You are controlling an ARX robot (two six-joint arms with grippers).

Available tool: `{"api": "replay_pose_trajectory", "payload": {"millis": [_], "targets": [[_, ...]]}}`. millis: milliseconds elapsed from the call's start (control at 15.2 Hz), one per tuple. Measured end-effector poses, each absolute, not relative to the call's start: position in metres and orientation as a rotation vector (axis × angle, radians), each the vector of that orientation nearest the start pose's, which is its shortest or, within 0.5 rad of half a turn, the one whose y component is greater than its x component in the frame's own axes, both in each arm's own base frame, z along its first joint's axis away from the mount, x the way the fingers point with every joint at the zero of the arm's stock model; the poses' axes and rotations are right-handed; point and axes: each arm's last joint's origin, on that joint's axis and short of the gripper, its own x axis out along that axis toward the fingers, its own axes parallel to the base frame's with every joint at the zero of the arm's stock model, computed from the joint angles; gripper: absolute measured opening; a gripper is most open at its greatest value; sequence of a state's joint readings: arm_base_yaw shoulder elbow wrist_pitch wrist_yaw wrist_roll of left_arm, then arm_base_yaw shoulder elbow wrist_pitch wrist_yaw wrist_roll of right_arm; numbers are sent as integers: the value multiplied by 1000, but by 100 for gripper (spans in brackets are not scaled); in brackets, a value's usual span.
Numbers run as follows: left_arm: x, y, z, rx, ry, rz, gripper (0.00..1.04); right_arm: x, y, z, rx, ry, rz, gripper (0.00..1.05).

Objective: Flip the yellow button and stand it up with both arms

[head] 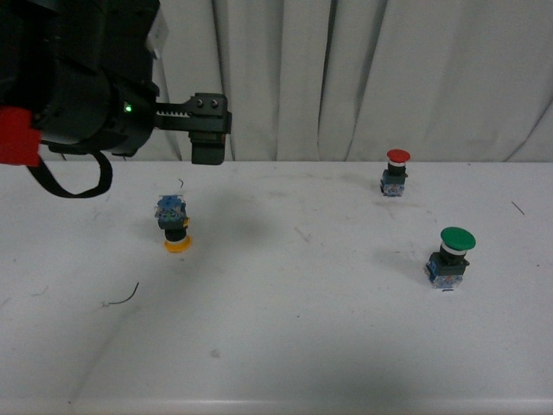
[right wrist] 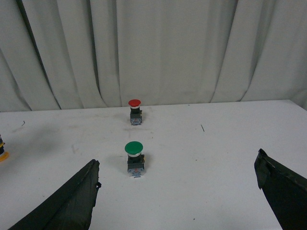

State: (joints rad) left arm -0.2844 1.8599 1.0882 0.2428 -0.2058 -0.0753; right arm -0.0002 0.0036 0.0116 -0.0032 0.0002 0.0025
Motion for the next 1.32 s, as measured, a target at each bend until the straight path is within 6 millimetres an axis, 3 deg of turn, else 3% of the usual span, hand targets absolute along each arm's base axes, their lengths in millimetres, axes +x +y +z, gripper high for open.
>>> {"api": "replay_pose_trajectory", "payload": {"millis": [198, 461, 593, 791, 1054, 1318], "targets": [[409, -110, 161, 60, 642, -36, 98, 97, 0, 167, 2, -5, 0, 98], [439, -87, 152, -34, 801, 13, 98, 97, 0, 167, 2, -5, 0, 98], [444, -79, 149, -57, 818, 34, 98, 97, 0, 167, 2, -5, 0, 98], [447, -82, 143, -57, 816, 13, 98, 97, 0, 167, 2, -5, 0, 98], [449, -88, 114, 4, 872, -3, 98, 97, 0, 167, 2, -5, 0, 98], [455, -90, 120, 31, 828, 12, 98, 97, 0, 167, 2, -5, 0, 98]]}}
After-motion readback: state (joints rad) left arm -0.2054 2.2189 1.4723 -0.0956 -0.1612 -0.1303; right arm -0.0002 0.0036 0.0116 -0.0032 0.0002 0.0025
